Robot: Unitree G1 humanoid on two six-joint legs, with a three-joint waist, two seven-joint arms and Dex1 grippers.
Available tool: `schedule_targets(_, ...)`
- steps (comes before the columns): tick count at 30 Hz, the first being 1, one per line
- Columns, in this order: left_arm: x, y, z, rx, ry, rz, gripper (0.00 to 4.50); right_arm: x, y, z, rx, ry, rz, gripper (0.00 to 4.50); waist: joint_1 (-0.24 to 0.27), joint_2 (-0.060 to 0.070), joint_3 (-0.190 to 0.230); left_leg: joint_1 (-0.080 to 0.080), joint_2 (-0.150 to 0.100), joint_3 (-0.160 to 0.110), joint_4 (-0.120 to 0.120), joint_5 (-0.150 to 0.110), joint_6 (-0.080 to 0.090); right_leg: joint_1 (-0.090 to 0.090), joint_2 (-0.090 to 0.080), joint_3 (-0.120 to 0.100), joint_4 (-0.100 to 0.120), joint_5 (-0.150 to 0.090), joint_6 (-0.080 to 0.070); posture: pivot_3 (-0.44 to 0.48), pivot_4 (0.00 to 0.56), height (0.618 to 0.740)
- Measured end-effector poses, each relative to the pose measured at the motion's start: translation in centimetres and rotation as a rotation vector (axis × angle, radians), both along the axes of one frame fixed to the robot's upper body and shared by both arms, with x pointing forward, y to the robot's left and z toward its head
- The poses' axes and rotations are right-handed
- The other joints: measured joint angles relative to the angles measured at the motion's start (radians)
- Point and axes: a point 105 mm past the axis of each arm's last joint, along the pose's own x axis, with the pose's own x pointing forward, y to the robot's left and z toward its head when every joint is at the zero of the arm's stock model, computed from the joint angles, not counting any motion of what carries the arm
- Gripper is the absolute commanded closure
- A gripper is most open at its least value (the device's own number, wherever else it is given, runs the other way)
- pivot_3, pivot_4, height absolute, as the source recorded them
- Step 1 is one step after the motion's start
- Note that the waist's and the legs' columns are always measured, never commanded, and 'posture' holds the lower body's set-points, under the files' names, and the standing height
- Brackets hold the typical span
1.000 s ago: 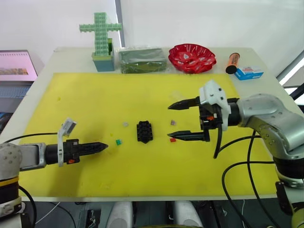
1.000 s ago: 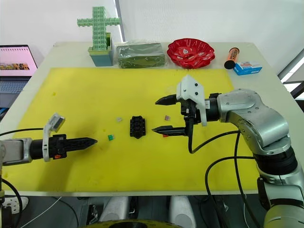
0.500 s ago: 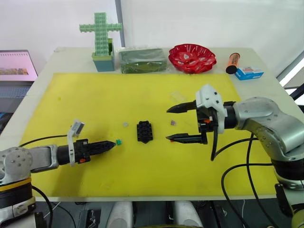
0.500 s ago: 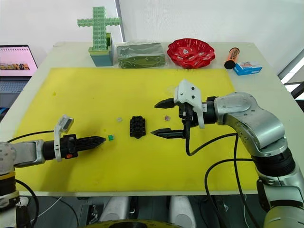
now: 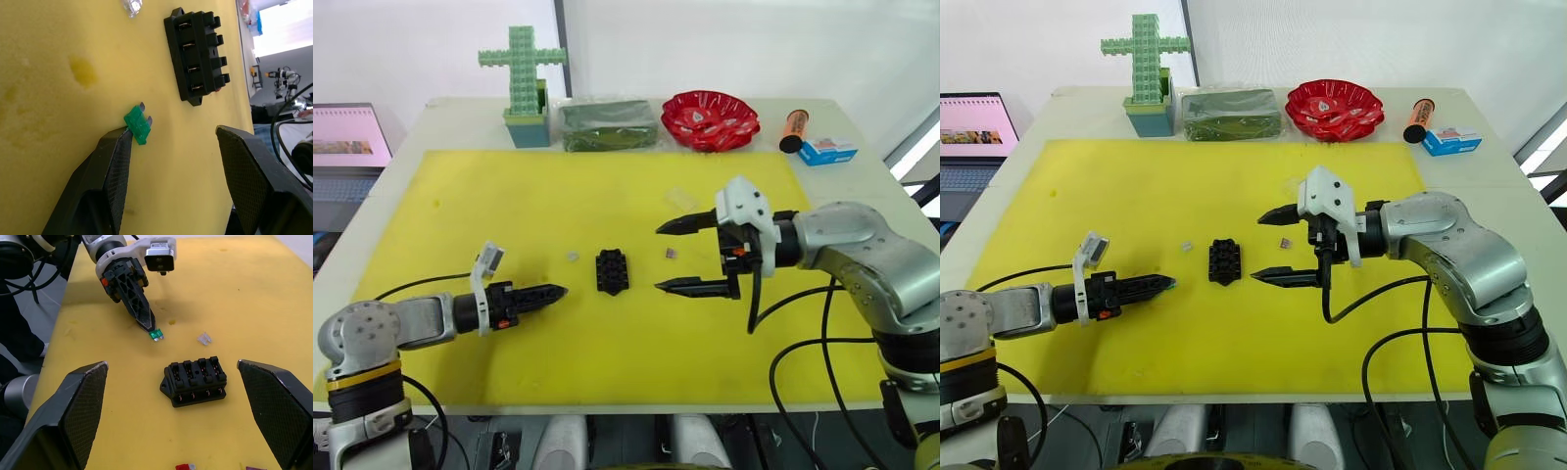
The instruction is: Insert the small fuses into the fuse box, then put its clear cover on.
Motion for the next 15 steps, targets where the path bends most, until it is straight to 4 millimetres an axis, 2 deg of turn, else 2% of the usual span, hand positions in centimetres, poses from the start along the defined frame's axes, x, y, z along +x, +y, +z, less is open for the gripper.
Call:
schedule_targets(4, 0.05, -0.14, -0.07, -0.003, 0.001, 0.005, 1.63, 0.00, 0.00, 0.00, 0.000, 0.000, 0.000, 0.00, 0.000, 0.000, 0.000, 0.000, 0.000, 0.000, 0.000, 0.000, 0.000, 0.000, 0.000, 0.000, 0.000, 0.000, 0.000, 0.000, 0.150, 0.740)
schedule_targets(7, 0.10, -0.18, -0.19, 0.002, 0.004, 0.011, 2.21, 0.00, 0.00, 0.00, -0.001, -0.001, 0.000, 0.00, 0.000, 0.000, 0.000, 0.000, 0.000, 0.000, 0.000, 0.000, 0.000, 0.000, 0.000, 0.000, 0.000, 0.000, 0.000, 0.000, 0.150, 0.740)
schedule_targets(10, 0.12, -0.31, -0.41, 0.006, 0.011, 0.014, 3.17, 0.00, 0.00, -0.01, -0.001, 0.000, 0.000, 0.00, 0.000, 0.000, 0.000, 0.000, 0.000, 0.000, 0.000, 0.000, 0.000, 0.000, 0.000, 0.000, 0.000, 0.000, 0.000, 0.000, 0.150, 0.740)
schedule_targets(15, 0.05, -0.30, -0.60, 0.015, 0.016, 0.018, 3.17, 0.03, -0.01, -0.10, -0.007, -0.001, -0.002, 0.00, -0.002, 0.000, 0.000, 0.000, 0.000, 0.000, 0.000, 0.000, 0.000, 0.000, 0.000, 0.000, 0.000, 0.000, 0.000, 0.000, 0.150, 0.740)
